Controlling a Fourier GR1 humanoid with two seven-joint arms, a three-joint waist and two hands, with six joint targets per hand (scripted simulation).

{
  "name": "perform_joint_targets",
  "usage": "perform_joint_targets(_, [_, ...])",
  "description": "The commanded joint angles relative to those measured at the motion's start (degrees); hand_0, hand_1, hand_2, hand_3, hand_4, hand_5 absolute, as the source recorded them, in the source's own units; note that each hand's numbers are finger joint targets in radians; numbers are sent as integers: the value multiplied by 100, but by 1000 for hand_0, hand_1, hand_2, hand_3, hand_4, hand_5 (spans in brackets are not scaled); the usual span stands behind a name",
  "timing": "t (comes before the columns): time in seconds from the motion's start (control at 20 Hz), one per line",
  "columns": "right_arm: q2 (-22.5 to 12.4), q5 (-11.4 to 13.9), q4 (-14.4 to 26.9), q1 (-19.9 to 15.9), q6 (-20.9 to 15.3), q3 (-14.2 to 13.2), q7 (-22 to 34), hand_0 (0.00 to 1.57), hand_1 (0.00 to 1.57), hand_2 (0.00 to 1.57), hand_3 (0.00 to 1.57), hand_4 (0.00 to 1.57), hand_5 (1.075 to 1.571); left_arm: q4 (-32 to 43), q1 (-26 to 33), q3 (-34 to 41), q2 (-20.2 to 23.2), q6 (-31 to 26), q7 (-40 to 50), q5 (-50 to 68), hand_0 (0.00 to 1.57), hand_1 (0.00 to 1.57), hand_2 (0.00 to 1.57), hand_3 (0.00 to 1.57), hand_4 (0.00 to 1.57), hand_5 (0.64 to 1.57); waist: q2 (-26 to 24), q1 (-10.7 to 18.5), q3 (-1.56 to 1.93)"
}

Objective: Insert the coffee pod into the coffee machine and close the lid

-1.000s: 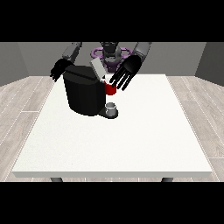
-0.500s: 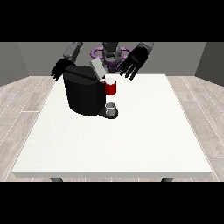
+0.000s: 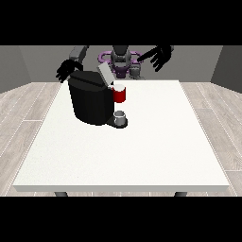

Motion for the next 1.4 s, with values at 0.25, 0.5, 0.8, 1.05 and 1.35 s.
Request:
perform_joint_targets(0.25, [-377, -54, -194, 643, 272, -77, 359, 0, 0, 0, 0, 492, 1571, -246, 1556, 361, -992, 74, -165, 829, 0, 0, 0, 0, 191, 1571, -1269, 533, 4])
perform_joint_targets(0.5, [-322, 129, -864, 785, 512, 437, 569, 0, 0, 0, 0, 349, 1571, -266, 2108, 654, -865, -97, -21, 1211, 0, 0, 0, 0, 0, 1571, -1636, 469, 2])
perform_joint_targets(0.8, [-670, 63, -1216, 17, 737, 453, 1150, 0, 0, 0, 0, 0, 1571, -555, 2411, 512, -1245, -313, 113, 1453, 0, 0, 0, 0, 0, 1571, -1774, 921, 4])
perform_joint_targets(1.05, [-485, 66, -1353, -184, 846, 695, 1149, 0, 0, 0, 0, 0, 1571, -996, 2551, 647, -1216, -447, 149, 1885, 0, 0, 0, 0, 0, 1571, -1440, 1093, 6])
perform_joint_targets(1.35, [-517, 388, -1361, -724, 830, 841, 1078, 0, 0, 0, 0, 239, 1571, -1698, 3024, 310, -1344, -443, -42, 1954, 0, 0, 0, 0, 112, 1571, -953, 1237, 5])
